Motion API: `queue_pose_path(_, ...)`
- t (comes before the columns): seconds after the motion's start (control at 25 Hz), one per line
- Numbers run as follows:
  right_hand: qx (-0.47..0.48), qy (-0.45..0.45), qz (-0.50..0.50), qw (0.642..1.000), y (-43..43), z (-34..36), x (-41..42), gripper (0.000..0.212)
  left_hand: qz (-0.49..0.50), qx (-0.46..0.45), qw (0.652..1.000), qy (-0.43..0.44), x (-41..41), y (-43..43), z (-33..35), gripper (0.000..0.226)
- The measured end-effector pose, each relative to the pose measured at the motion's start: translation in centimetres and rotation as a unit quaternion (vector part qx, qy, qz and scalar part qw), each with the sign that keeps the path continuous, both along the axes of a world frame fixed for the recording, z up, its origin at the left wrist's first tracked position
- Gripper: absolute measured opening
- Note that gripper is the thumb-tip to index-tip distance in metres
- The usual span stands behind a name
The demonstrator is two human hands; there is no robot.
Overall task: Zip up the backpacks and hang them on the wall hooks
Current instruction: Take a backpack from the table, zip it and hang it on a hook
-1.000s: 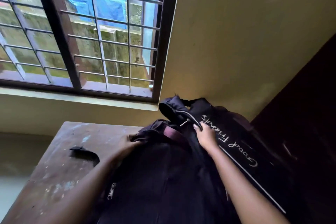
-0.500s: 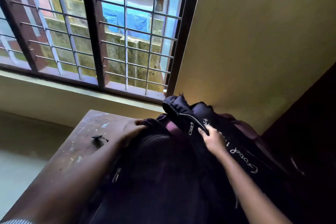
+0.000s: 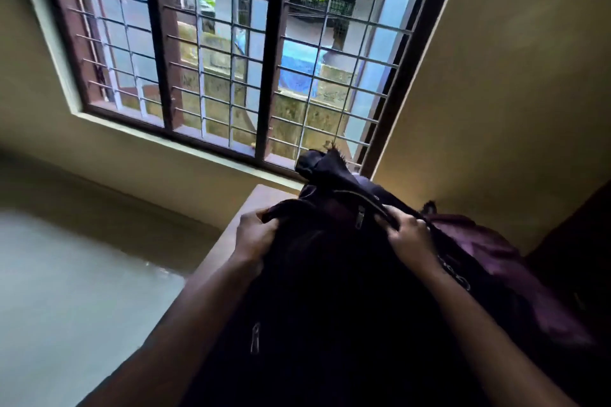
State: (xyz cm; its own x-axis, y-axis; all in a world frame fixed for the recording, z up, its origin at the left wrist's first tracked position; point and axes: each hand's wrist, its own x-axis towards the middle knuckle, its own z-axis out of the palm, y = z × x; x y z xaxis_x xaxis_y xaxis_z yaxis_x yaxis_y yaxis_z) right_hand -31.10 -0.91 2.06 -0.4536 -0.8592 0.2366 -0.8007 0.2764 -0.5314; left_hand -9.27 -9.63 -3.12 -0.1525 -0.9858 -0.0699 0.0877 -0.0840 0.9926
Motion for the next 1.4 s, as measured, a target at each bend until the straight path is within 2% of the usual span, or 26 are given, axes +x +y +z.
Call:
queue_pose_path(0.2, -0.02, -0.006, 0.098, 0.995, 2.0, 1.2, 14.2, 0.033, 0.077, 0.029, 0.993, 0.088, 14.4, 5.7, 0.7, 0.014)
queue_pose_path(0.44, -0.018, -0.05, 0.229, 0.972, 0.6, -0.3, 28.1, 0.031, 0.228, 0.037, 0.971, 0.054, 28.9, 10.0, 2.2, 0.029)
queue_pose_path(0.68, -0.019, -0.07, 0.363, 0.929, -3.9, -1.1, 42.8, 0.022, 0.382, 0.049, 0.921, 0.064, 41.8, 11.8, 2.1, 0.02)
queue_pose_path(0.76, -0.006, -0.078, 0.392, 0.917, -5.5, -1.6, 46.2, 0.02, 0.398, 0.047, 0.913, 0.072, 44.5, 11.5, 1.7, 0.01)
queue_pose_path(0.96, 0.043, -0.108, 0.462, 0.879, -11.9, -4.5, 57.2, 0.026, 0.465, 0.056, 0.882, 0.05, 52.4, 7.7, -1.0, 0.015)
queue_pose_path(1.12, 0.091, -0.134, 0.474, 0.865, -19.3, -6.5, 63.7, 0.026, 0.476, 0.075, 0.876, 0.011, 58.1, 1.5, -0.9, 0.011)
queue_pose_path(1.28, 0.12, -0.254, 0.436, 0.855, -25.7, -9.5, 69.3, 0.02, 0.495, 0.066, 0.866, -0.036, 63.0, -5.0, -0.8, 0.021)
queue_pose_path(1.4, 0.124, -0.323, 0.412, 0.843, -30.4, -10.2, 74.2, 0.019, 0.519, 0.067, 0.851, -0.034, 67.0, -9.4, -1.6, 0.024)
